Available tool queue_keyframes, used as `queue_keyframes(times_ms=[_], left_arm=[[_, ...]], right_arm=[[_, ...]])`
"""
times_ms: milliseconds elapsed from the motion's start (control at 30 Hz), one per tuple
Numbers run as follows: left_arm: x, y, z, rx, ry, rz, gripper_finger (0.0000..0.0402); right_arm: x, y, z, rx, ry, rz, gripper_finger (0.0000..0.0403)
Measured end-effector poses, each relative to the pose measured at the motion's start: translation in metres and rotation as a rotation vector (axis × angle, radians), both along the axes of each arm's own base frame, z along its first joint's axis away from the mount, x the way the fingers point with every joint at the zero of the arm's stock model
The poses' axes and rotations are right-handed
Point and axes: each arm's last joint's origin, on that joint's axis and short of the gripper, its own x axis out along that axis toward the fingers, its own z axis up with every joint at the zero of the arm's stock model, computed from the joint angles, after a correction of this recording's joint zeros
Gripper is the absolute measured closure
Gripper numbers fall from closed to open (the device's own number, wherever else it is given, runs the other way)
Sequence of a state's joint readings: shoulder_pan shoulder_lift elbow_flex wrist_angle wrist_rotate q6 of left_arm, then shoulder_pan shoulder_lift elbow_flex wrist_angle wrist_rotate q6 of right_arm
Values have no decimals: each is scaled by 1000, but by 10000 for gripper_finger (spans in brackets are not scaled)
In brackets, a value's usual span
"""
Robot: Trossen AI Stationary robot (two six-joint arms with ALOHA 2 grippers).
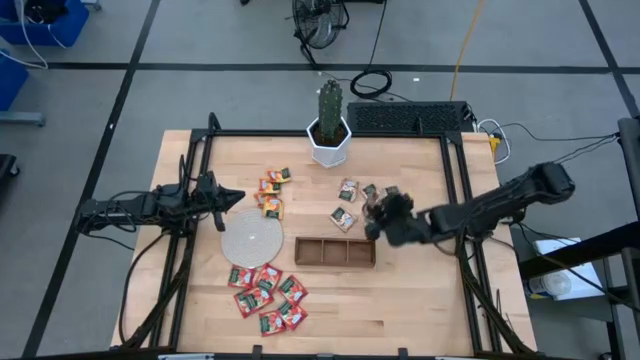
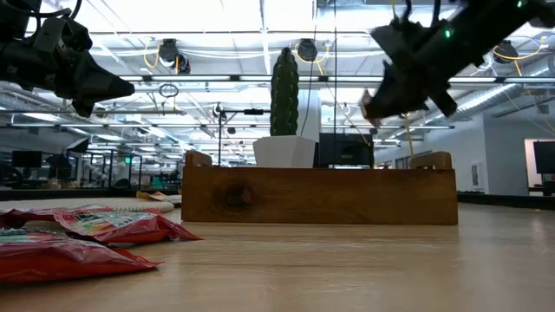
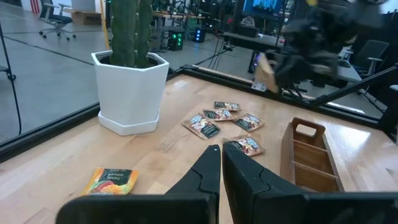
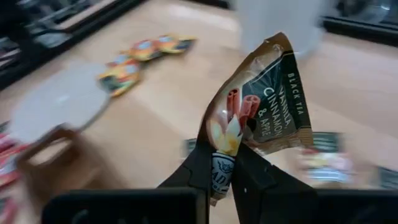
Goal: Pick & Place Tea
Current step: Put the brown tea bag into the right section of the wooden organizer
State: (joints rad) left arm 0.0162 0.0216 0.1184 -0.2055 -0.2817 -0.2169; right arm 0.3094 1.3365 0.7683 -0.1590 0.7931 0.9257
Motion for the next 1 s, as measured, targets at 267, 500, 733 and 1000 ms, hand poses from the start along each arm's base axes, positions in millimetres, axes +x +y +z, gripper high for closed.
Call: queue_keyframes(times_ms=[267, 500, 733, 1000], left_arm=[[0, 0, 0, 0, 0, 0, 380], [0, 0, 0, 0, 1, 0, 380], [0, 0, 0, 0, 0, 0, 380], [0, 0, 0, 0, 0, 0, 380]], right_arm=[[47, 56, 25, -143, 169, 89, 376], [70, 93, 3, -90, 307, -7, 376], [66, 104, -30, 1, 390, -109, 376], [66, 93, -36, 2, 442, -163, 376]])
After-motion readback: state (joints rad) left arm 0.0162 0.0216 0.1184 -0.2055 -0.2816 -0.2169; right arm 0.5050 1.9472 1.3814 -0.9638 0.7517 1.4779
